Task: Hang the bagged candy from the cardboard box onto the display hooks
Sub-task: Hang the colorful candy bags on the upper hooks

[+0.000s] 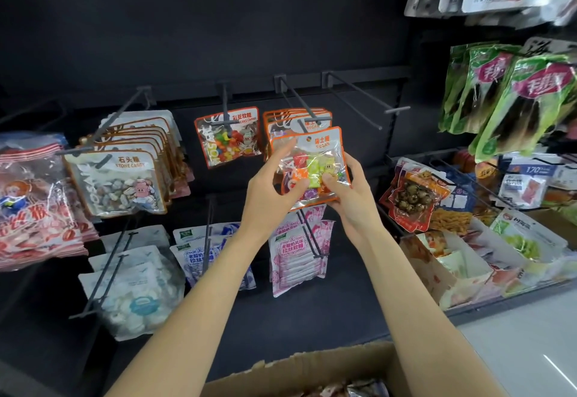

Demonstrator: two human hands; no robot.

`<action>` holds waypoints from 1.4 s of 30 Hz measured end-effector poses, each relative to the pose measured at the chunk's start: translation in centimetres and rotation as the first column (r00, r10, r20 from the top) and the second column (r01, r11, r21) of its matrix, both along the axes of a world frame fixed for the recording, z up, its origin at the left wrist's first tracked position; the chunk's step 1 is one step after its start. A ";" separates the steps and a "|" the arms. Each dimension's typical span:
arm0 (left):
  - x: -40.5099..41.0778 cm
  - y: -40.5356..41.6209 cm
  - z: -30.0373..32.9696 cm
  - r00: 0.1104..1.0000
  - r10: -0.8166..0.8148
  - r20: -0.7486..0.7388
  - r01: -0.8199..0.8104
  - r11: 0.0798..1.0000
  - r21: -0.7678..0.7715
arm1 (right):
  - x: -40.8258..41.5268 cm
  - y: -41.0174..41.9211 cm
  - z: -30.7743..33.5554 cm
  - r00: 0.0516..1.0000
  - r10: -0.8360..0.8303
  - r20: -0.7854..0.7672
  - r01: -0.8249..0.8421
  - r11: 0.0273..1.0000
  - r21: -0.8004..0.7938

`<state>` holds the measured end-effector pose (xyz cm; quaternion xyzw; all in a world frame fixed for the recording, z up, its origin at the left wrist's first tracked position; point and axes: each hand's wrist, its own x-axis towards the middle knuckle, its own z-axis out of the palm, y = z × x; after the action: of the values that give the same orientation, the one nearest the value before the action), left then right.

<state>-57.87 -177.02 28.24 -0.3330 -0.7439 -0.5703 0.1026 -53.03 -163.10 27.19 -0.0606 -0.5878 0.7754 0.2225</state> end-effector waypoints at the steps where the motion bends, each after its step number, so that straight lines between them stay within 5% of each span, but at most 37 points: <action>1: 0.0 0.0 -0.1 1.000 -0.003 0.000 0.003 1.000 0.000 | 0.0 0.0 -0.2 1.000 -0.003 -0.005 0.003 1.000 -0.002; 16: -0.4 0.6 0.0 0.993 0.105 -0.053 -0.109 0.992 -0.067 | -0.8 0.7 -1.0 0.998 0.012 -0.056 -0.012 1.000 -0.001; 19: -1.0 0.8 0.4 0.989 0.136 -0.054 -0.141 0.986 -0.090 | -1.4 0.7 -1.2 0.992 -0.101 -0.080 0.115 0.974 0.197; 24: -4.5 1.8 1.3 0.957 0.257 -0.135 -0.280 0.941 -0.188 | -4.3 1.0 -0.6 0.926 -0.356 -0.123 0.303 0.510 0.805; 28: -6.7 2.9 0.5 0.898 0.358 -0.255 -0.412 0.888 -0.203 | -6.8 0.9 -1.3 0.883 -0.455 -0.112 0.223 0.199 0.954; 30: -7.1 3.6 0.2 0.869 0.427 -0.249 -0.478 0.853 -0.209 | -7.2 0.9 -1.3 0.868 -0.486 -0.102 0.188 0.131 0.973; 33: -6.0 3.5 -1.0 0.901 0.431 -0.046 -0.433 0.888 -0.158 | -5.8 0.5 -1.9 0.863 -0.487 -0.135 0.206 0.096 0.974; 37: -1.9 0.5 -5.3 0.940 0.342 -0.011 -0.342 0.936 -0.079 | -0.7 -1.2 -5.7 0.868 -0.371 -0.329 0.411 0.169 0.896; 39: 1.3 -2.1 -8.5 0.962 0.270 0.044 -0.265 0.959 -0.105 | 2.4 -2.0 -9.0 0.910 -0.312 -0.272 0.347 0.218 0.912; 42: 6.7 -6.7 -15.0 0.971 0.217 0.104 -0.179 0.940 -0.290 | 7.1 -3.3 -15.2 0.971 -0.237 0.009 0.069 0.318 0.946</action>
<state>-51.20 -183.76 13.29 -0.2283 -0.8515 -0.4680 0.0612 -45.95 -166.35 11.97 -0.0330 -0.9326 0.2625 0.2453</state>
